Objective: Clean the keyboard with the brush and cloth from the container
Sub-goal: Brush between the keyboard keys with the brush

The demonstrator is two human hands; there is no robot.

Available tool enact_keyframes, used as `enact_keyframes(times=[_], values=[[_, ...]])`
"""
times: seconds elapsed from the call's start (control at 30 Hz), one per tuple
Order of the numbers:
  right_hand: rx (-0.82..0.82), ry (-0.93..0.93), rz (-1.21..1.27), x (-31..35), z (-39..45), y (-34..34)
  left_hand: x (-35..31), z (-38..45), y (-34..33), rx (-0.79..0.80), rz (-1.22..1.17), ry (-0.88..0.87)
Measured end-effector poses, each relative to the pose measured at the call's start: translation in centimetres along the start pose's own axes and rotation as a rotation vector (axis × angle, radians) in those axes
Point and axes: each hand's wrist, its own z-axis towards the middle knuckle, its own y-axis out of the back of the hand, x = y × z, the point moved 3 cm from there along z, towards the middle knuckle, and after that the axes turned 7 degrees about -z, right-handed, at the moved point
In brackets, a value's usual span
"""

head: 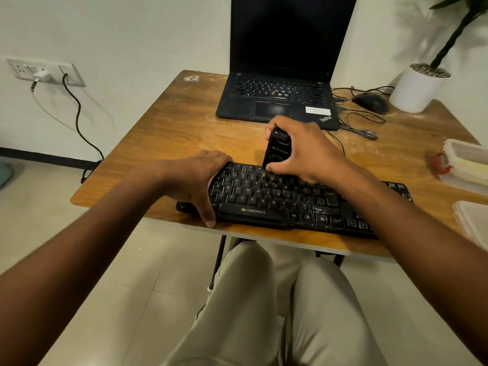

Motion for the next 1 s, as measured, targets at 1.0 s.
enact_keyframes(times=[1.0], values=[[0.067,0.086,0.097,1.7,1.8,-1.4,-0.2,0.0,0.1,0.000,0.013,0.009]])
